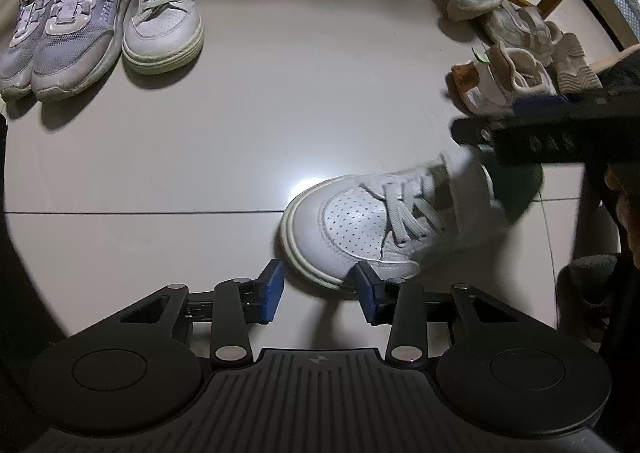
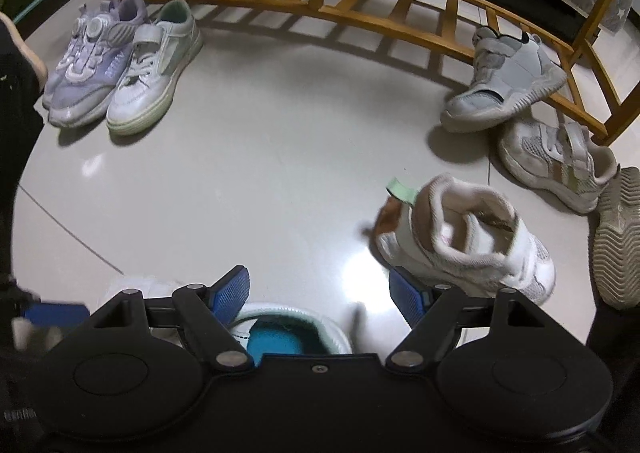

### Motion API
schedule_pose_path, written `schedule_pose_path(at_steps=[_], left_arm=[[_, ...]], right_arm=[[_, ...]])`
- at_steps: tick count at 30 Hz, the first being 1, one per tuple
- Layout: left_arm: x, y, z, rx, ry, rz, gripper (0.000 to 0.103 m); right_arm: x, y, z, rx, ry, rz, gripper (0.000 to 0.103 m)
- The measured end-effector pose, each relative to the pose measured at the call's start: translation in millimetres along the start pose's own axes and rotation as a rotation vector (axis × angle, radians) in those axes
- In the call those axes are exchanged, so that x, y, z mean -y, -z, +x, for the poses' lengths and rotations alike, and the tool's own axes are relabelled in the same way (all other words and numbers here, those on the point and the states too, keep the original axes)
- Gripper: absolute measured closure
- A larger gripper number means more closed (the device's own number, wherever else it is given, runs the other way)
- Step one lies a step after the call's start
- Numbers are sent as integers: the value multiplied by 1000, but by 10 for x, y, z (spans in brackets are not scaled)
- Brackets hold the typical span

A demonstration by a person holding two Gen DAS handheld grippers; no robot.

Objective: Organize scattered shoes
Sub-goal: 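Roll the white sneaker onto its side with the right tool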

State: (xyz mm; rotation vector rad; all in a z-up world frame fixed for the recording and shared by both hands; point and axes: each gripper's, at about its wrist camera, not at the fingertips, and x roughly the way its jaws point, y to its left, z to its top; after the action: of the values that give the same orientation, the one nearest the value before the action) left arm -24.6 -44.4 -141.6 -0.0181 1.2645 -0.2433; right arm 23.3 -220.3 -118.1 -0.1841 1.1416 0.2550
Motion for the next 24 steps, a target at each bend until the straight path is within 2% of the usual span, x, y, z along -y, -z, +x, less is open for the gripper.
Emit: schedule_pose_path(at_steps=[7, 12, 18, 21, 24], left_arm=[[-81, -98, 7, 8, -20, -45, 63], [-113, -140, -13, 13, 1, -72, 57], [-72, -198, 19, 21, -8, -70, 56], [-45, -228, 36, 27, -14, -63, 57], [-25, -260, 34, 37, -19, -57, 58]], right_arm=[[18, 83, -78, -22, -21, -56, 24], [116, 96, -187, -21, -93, -57, 24], [59, 151, -399, -4, -171, -204, 17], [-120, 234, -437, -32, -220, -332, 13], [-315, 333, -349, -63, -202, -439, 11]])
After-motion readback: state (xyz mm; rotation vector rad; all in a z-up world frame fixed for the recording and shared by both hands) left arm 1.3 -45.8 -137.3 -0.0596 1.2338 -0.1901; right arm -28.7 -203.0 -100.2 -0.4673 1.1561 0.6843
